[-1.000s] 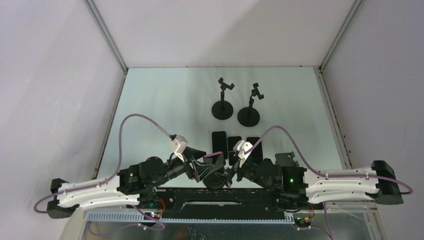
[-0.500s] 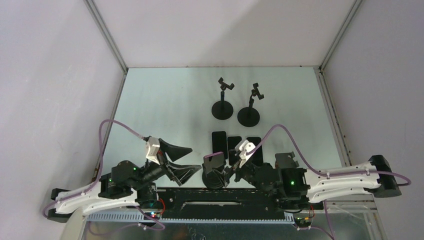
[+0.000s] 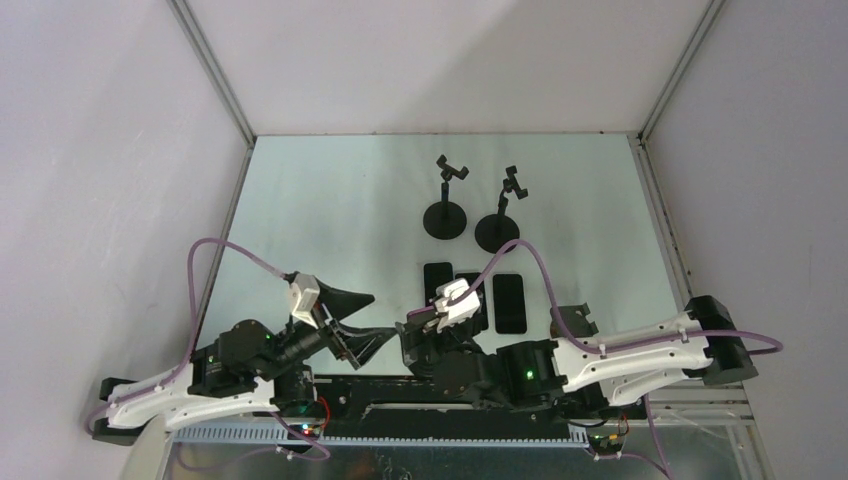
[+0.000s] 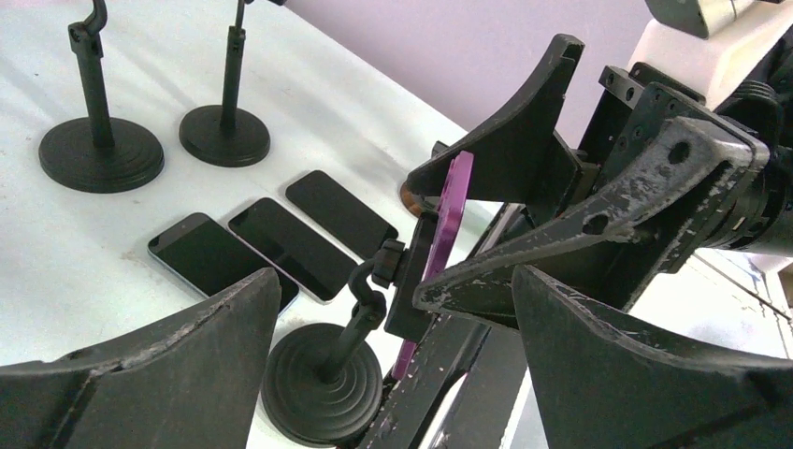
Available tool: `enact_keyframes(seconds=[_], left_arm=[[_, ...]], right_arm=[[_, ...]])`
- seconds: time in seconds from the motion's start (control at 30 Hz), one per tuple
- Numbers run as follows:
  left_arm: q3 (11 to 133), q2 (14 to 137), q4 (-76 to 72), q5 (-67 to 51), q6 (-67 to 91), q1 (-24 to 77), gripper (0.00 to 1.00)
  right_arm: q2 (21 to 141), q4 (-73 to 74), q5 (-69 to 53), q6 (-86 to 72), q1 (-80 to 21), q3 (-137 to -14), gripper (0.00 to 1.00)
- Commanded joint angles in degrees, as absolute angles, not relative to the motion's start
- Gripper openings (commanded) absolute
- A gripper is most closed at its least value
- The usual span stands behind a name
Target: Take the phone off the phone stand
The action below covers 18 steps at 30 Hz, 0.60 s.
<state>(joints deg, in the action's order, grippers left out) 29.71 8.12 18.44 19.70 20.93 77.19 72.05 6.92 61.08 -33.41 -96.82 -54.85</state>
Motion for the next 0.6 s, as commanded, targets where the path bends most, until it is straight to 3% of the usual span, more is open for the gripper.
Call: enact_keyframes(seconds=[0.0, 0.43, 0.57], left_arm=[[30.95, 6.8, 19.2, 20.88, 19.65, 77.12, 1.0], [30.68, 5.21, 20.89, 22.45, 19.59, 77.13, 1.0], [30.67, 4.89, 21.74, 22.84, 19.63, 77.16, 1.0]], right_arm=[[74.03, 21.43, 69.12, -49.13, -97.21, -60.32, 0.99], [76.8, 19.28, 68.67, -49.4, -96.89, -60.59, 0.78], [76.33, 16.12, 68.43, -44.09, -96.99, -60.59, 0.62]])
